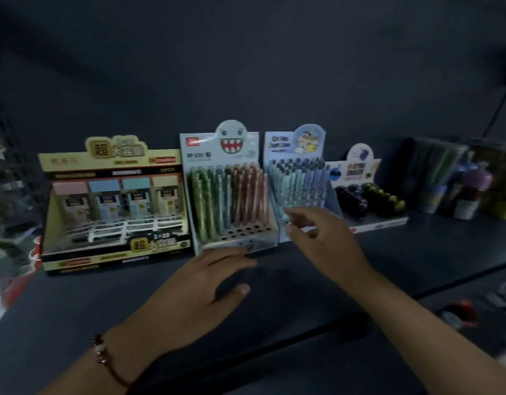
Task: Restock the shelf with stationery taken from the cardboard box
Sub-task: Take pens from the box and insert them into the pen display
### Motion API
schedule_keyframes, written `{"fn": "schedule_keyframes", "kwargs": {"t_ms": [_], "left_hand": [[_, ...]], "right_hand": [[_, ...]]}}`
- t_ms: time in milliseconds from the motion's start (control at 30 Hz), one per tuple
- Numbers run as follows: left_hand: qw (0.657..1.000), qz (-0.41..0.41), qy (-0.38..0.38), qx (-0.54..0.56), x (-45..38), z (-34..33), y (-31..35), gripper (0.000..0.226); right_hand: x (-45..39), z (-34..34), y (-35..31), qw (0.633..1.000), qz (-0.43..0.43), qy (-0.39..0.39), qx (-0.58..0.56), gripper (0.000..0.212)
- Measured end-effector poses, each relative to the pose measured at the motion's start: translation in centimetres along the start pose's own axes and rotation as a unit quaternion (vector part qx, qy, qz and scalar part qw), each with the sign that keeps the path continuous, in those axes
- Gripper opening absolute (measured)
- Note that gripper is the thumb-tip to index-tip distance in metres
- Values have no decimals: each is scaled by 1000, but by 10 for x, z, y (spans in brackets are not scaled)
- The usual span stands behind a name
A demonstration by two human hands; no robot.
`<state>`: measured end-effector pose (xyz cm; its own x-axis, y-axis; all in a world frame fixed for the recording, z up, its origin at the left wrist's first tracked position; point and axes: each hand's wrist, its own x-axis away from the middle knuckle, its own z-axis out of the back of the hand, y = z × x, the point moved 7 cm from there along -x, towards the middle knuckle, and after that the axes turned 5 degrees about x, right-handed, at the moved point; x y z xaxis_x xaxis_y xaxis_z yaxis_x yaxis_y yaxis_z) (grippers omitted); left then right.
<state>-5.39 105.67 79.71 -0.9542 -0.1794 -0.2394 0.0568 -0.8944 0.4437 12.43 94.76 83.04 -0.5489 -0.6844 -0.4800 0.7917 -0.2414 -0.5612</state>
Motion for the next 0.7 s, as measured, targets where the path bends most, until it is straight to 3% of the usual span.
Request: {"fn": "schedule_keyframes", "kwargs": {"t_ms": [133, 267, 400, 567, 700], "left_hand": [[999, -25, -18, 17, 0, -8, 30, 37], [994, -66, -38, 80, -2, -44, 96, 37], [983, -141, -91, 69, 4, -123, 181, 41], [950, -195, -195, 144, 30, -253, 288, 34], [907, -218, -309, 185, 63, -373, 380, 35]], "right_hand": [[66, 42, 9, 995, 11, -80, 57, 32], [150, 96, 36, 993, -9, -79, 93, 34], [258, 147, 76, 988, -79, -76, 106, 34], [435, 209, 133, 965, -226, -64, 118, 34], [615, 241, 172, 910, -393, -30, 126, 40]]}}
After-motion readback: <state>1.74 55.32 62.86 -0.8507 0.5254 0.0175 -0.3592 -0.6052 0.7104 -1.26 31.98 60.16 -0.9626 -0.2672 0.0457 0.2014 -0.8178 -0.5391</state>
